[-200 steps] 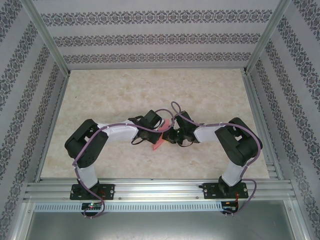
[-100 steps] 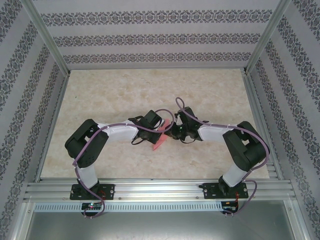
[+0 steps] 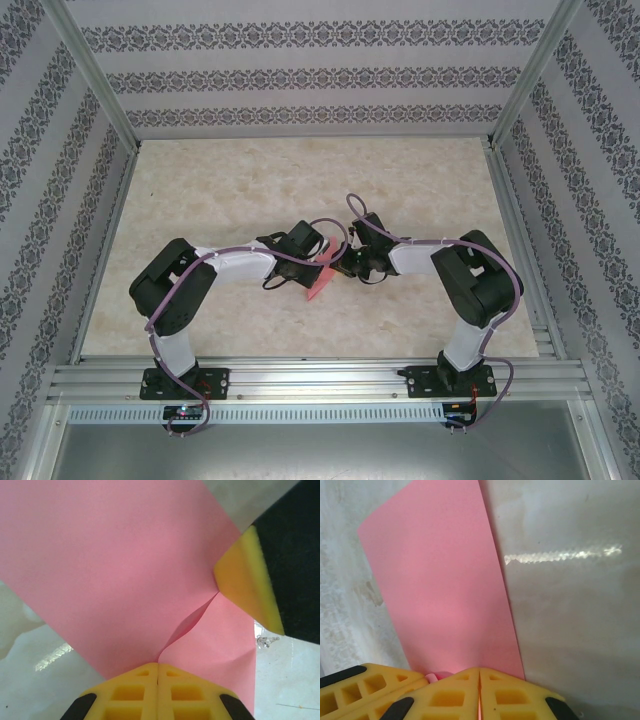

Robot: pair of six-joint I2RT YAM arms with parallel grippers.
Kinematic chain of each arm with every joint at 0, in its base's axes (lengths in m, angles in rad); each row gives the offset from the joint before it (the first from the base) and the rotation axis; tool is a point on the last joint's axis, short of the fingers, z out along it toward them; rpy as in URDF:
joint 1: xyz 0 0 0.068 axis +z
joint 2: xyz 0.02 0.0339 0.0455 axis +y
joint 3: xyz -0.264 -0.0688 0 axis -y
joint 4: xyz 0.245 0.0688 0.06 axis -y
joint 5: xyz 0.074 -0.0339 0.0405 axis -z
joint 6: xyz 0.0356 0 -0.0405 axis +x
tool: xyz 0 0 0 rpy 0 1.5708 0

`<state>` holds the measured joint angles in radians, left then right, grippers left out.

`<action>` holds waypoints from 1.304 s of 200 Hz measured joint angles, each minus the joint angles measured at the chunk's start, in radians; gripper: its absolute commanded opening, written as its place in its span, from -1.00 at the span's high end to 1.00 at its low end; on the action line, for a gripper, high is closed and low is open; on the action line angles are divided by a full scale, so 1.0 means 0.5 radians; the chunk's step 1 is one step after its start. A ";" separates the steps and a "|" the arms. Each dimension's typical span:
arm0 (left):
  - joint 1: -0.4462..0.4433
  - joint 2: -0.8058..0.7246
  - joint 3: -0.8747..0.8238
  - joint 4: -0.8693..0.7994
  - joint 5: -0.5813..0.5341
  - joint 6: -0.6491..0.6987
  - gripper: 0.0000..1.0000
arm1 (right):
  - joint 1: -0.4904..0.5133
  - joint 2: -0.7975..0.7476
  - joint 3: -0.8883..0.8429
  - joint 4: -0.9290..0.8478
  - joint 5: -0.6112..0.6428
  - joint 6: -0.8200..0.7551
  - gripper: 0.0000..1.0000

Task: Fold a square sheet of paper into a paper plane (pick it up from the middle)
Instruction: Third fold the triangle at the center of the table.

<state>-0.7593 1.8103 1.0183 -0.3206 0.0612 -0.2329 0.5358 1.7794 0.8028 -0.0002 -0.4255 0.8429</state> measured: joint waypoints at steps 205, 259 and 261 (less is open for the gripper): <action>0.000 -0.022 -0.050 0.067 -0.007 -0.008 0.88 | 0.143 -0.081 -0.246 0.363 -0.061 0.212 0.81; 0.000 -0.026 -0.059 0.080 -0.007 -0.014 0.88 | 0.183 -0.381 -0.389 0.407 -0.005 0.274 0.80; 0.000 -0.026 -0.060 0.080 -0.007 -0.015 0.89 | 0.188 -0.388 -0.389 0.411 -0.004 0.274 0.79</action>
<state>-0.7593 1.7973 0.9886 -0.2806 0.0578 -0.2405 0.6300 1.5852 0.6083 0.2054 -0.4274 0.9798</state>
